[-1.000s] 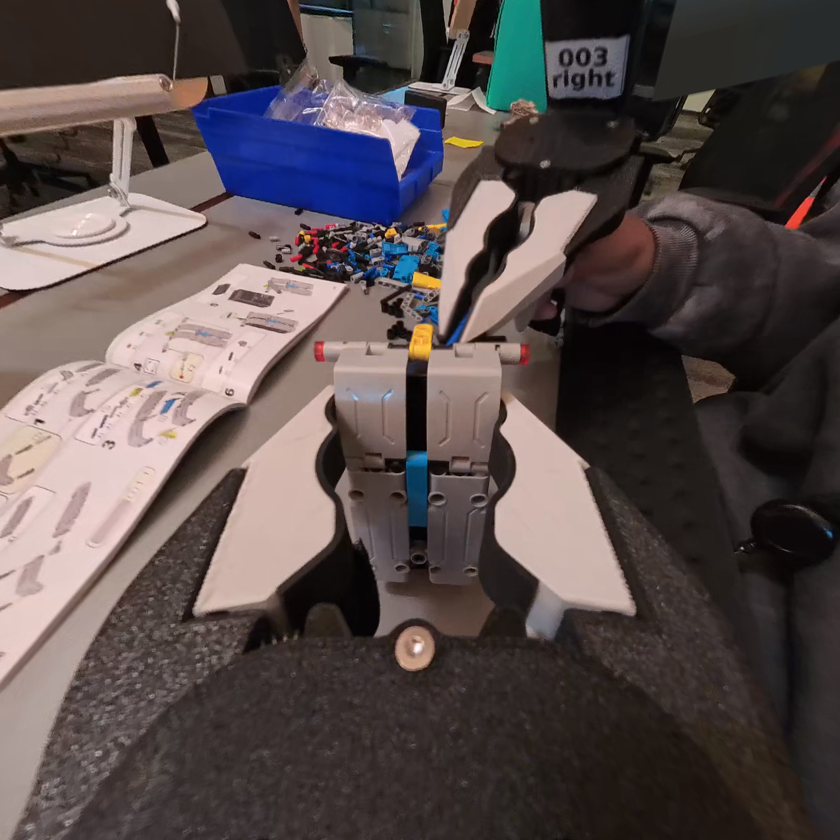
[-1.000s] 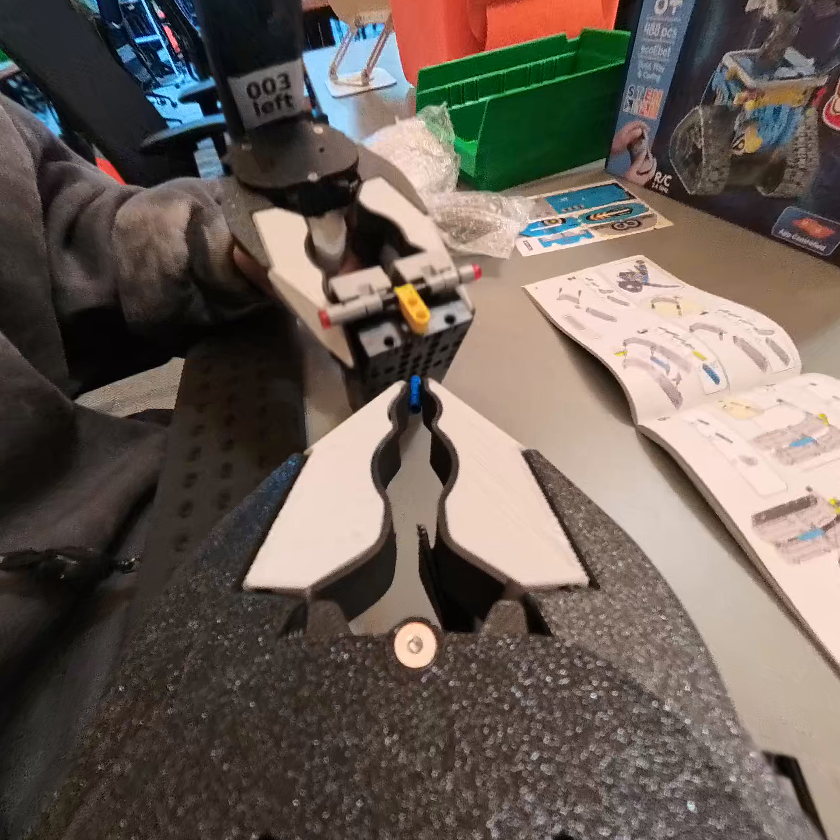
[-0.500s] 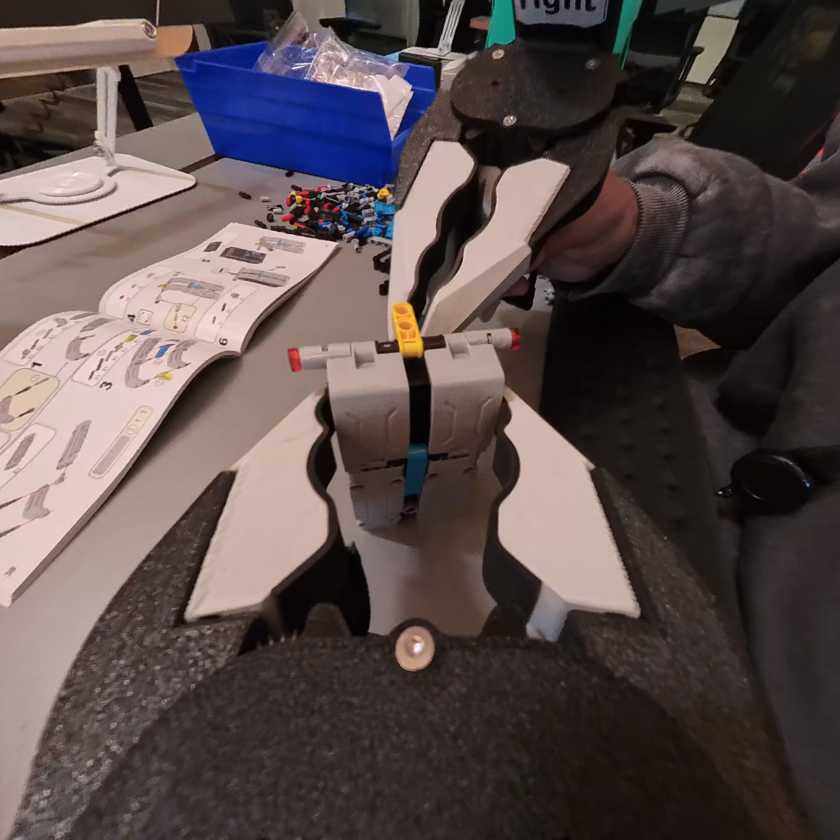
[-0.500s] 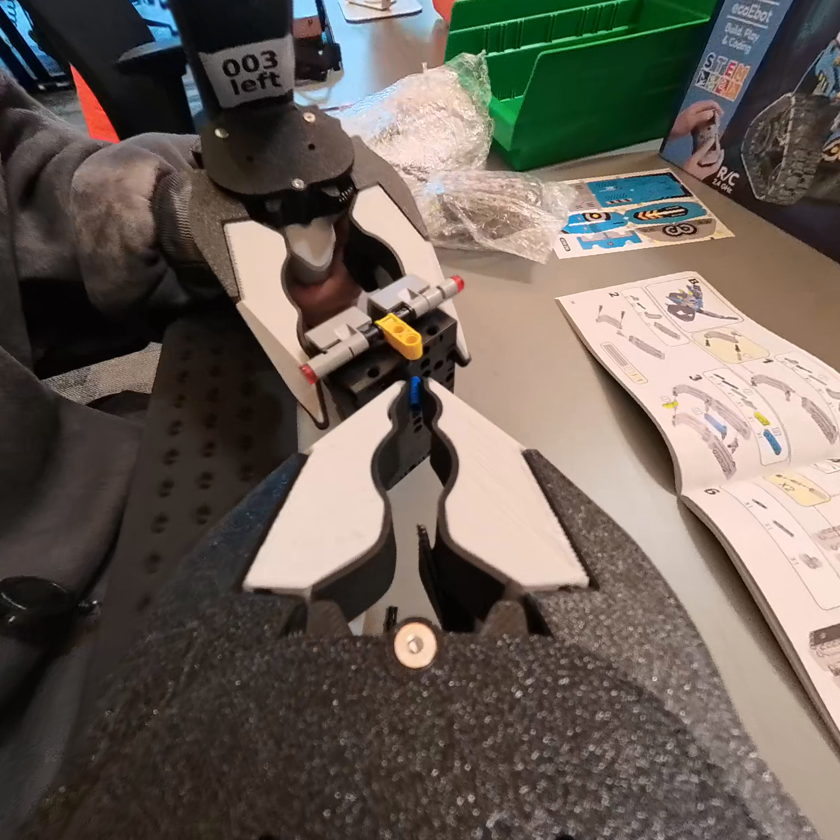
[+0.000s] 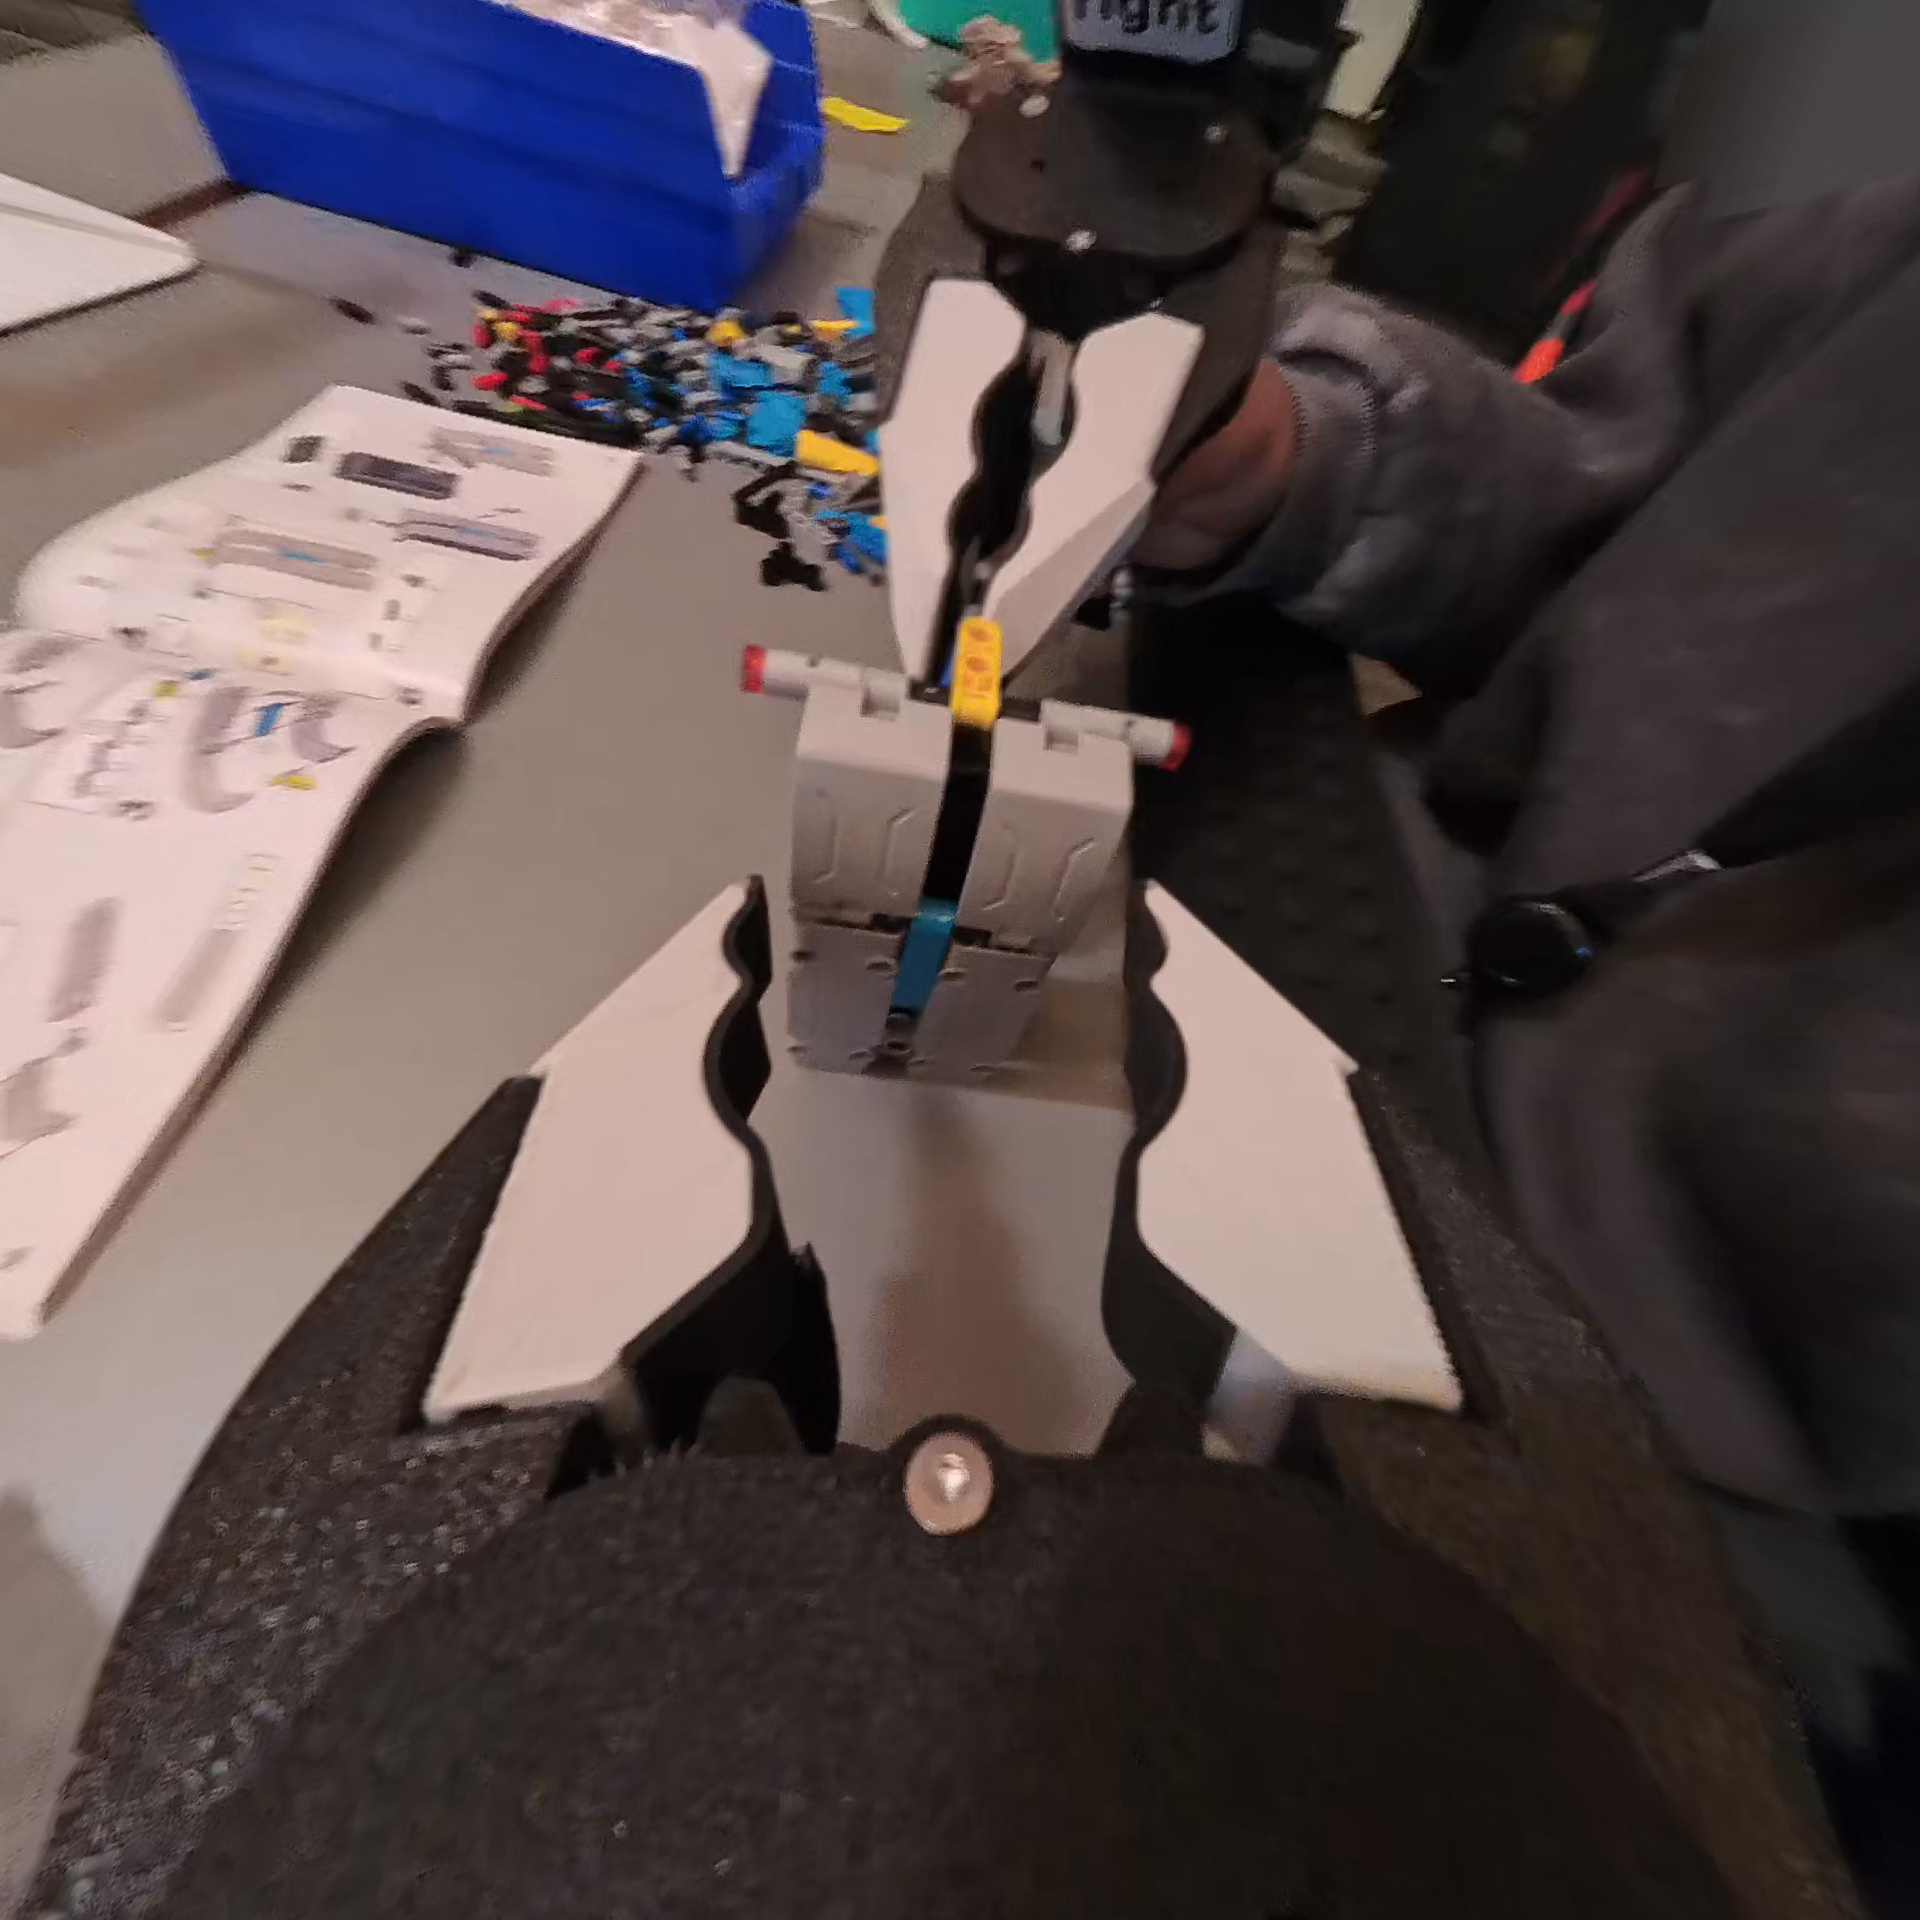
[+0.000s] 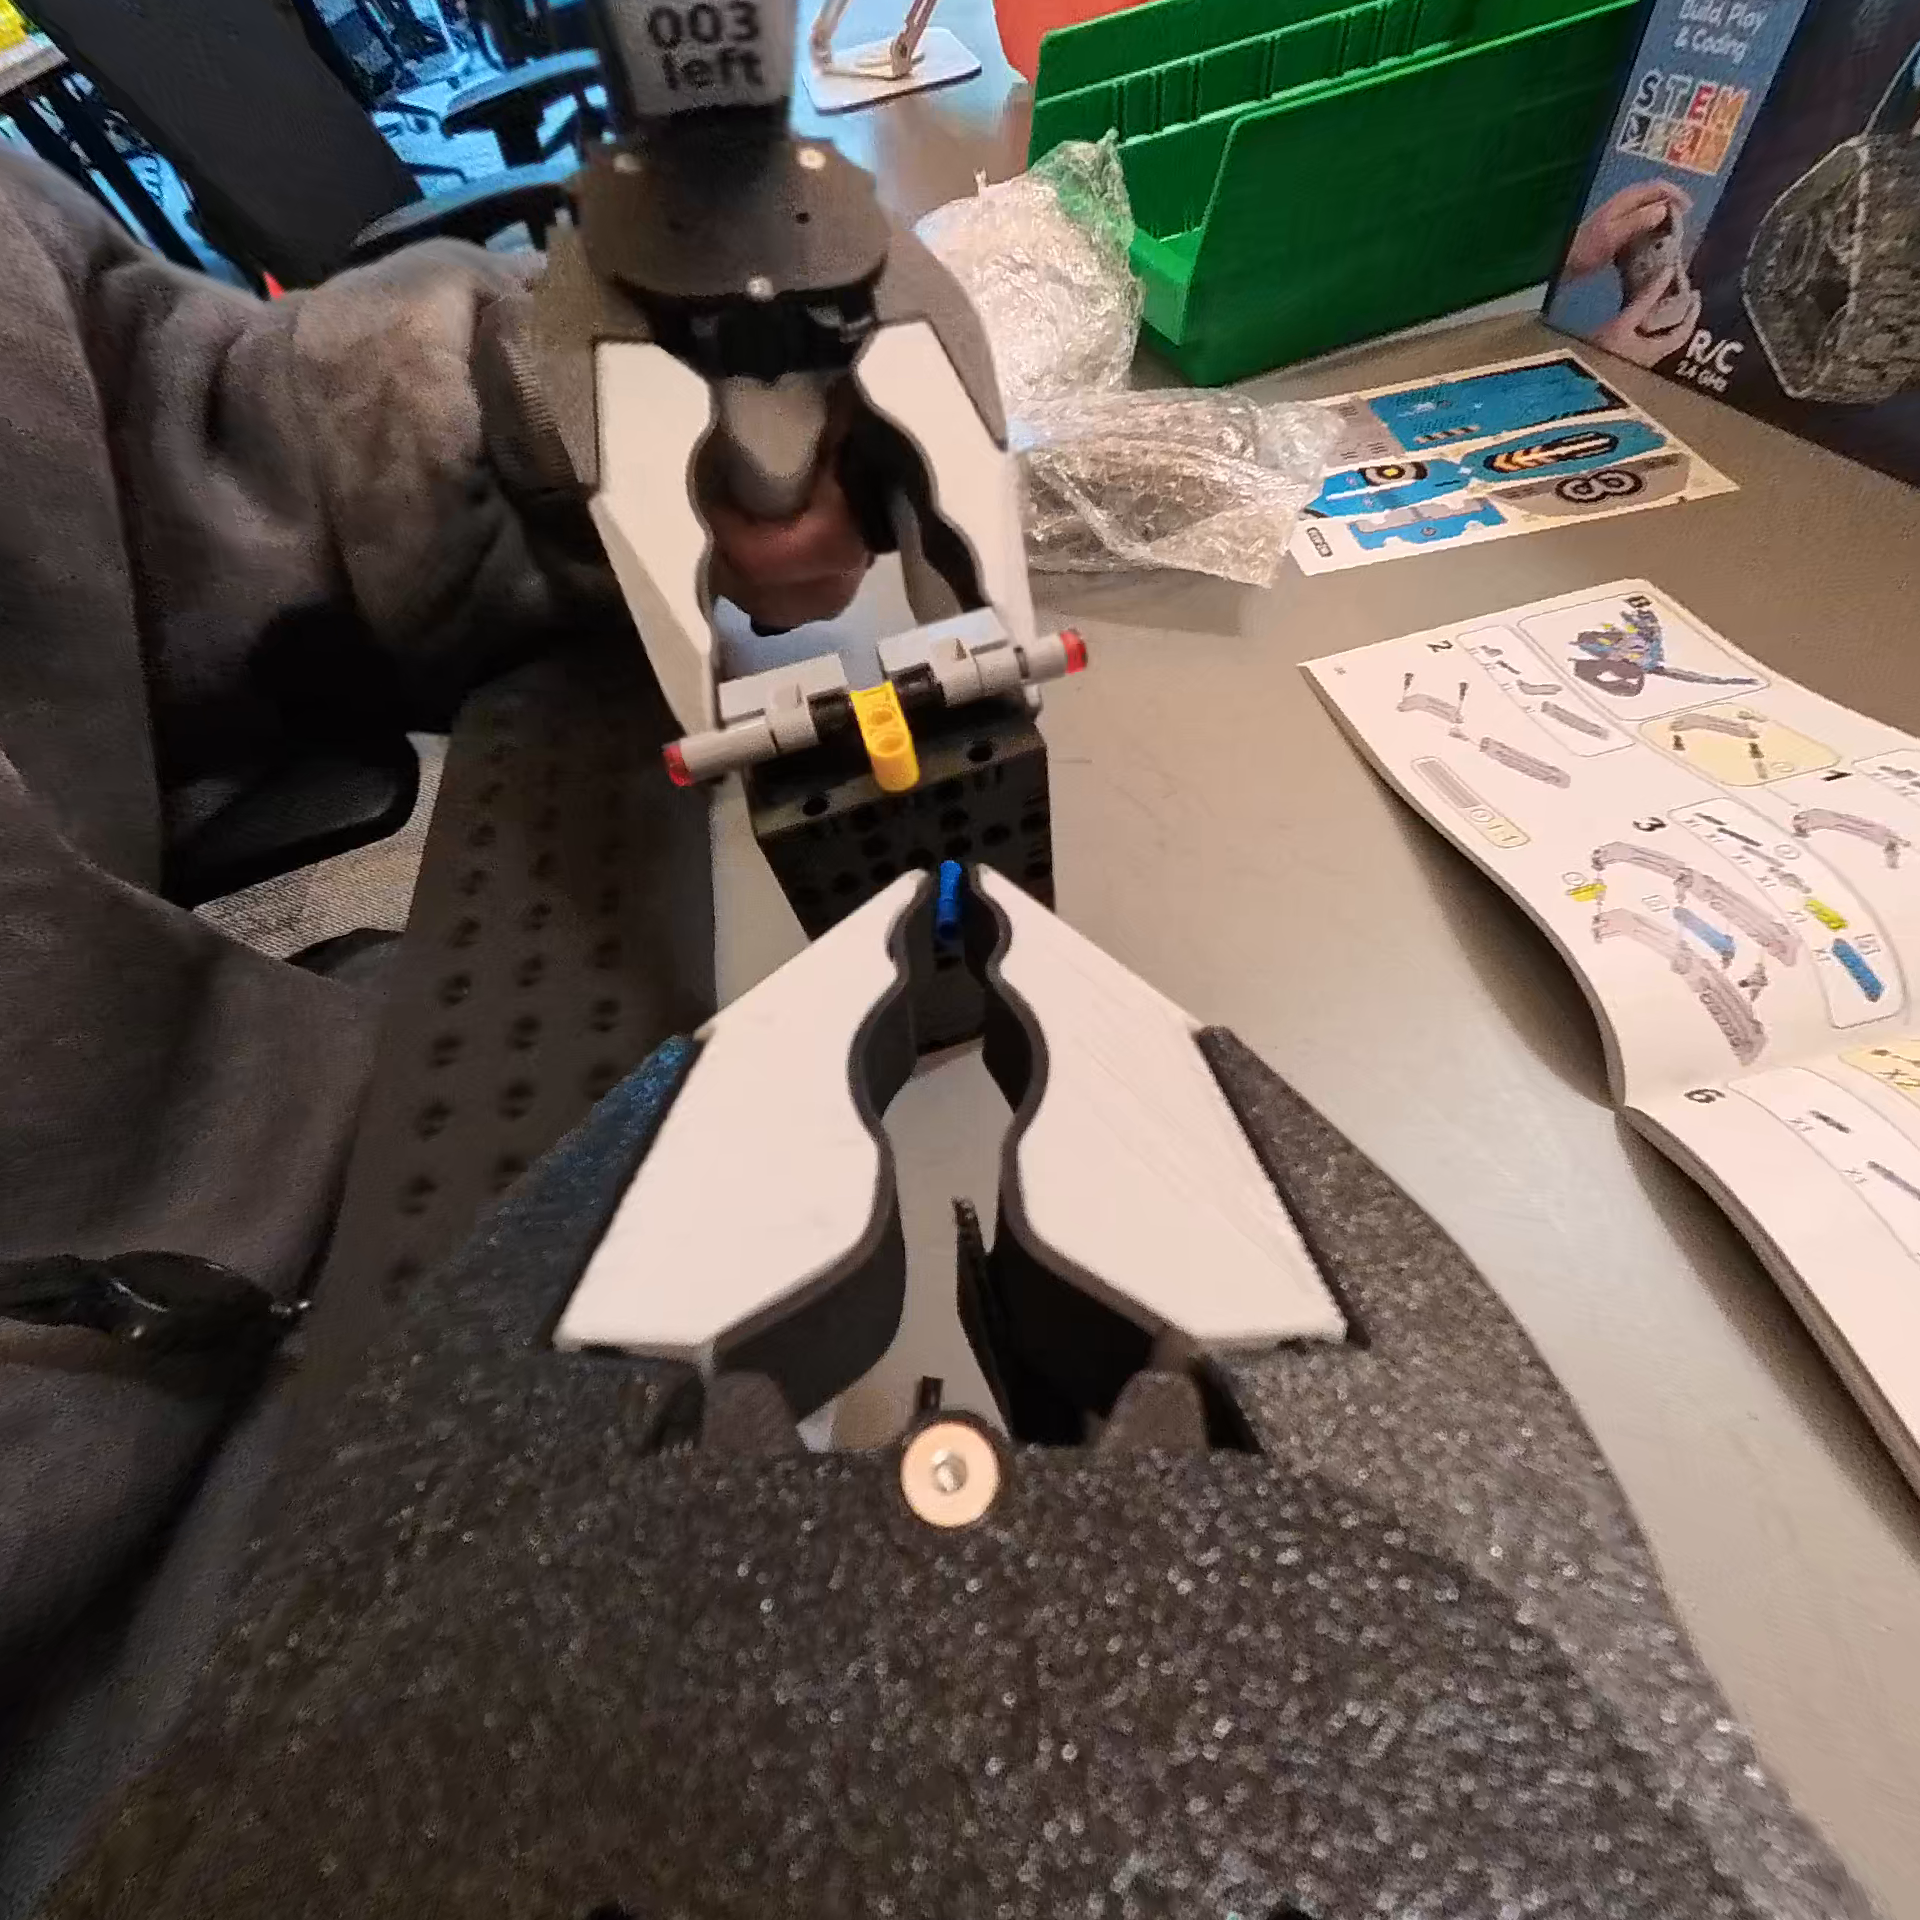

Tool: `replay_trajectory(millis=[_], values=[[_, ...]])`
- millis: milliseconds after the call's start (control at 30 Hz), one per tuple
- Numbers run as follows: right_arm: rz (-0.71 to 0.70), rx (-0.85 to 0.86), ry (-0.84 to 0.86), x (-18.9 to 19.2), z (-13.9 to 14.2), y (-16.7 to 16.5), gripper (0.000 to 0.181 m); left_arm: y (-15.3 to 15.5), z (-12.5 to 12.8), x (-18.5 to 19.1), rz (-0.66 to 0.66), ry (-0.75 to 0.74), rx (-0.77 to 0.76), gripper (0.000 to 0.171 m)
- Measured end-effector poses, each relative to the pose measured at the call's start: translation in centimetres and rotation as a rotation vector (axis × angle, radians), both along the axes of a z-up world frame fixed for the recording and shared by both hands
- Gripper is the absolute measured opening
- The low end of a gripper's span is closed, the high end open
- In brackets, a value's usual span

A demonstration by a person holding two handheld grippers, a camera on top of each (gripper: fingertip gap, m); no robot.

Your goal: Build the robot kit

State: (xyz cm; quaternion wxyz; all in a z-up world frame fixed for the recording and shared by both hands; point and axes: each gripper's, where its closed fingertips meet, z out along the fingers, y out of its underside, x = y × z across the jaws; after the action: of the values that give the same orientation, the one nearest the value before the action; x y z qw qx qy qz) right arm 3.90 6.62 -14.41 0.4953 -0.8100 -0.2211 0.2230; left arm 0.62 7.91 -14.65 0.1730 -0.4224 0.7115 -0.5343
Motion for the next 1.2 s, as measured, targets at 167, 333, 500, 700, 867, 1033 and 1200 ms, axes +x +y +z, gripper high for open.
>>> replay_trajectory(millis=[167,333,500,700,867,1033,1200], values=[[-0.004,0.002,-0.02,-0.5,-0.4,0.2,0.003,-0.7,-0.4,0.8,0.028,-0.033,0.083,0.082],[-0.01,0.006,-0.051,-0.2,-0.2,0.3,0.003,0.6,1.4,-0.1,0.227,-0.042,0.096,0.088],[0.019,-0.023,-0.167,0.5,-0.3,0.2,0.003,-0.7,0.9,-1.3,0.634,0.034,0.069,0.081],[0.078,-0.07,-0.12,-1.4,-1.3,0.3,0.003,-2.1,0.0,1.9,0.796,0.064,0.015,0.084],[0.068,-0.046,-0.058,-1.9,-0.9,-0.1,0.003,-2.2,-0.1,2.6,0.784,0.101,-0.006,0.081],[0.068,-0.036,-0.071,-1.3,-0.8,-0.3,0.004,-1.7,0.9,1.9,0.788,0.049,-0.046,0.073],[0.068,0.014,-0.138,0.2,1.6,-0.6,0.003,-0.9,1.1,2.7,0.819,0.044,-0.027,0.073]])
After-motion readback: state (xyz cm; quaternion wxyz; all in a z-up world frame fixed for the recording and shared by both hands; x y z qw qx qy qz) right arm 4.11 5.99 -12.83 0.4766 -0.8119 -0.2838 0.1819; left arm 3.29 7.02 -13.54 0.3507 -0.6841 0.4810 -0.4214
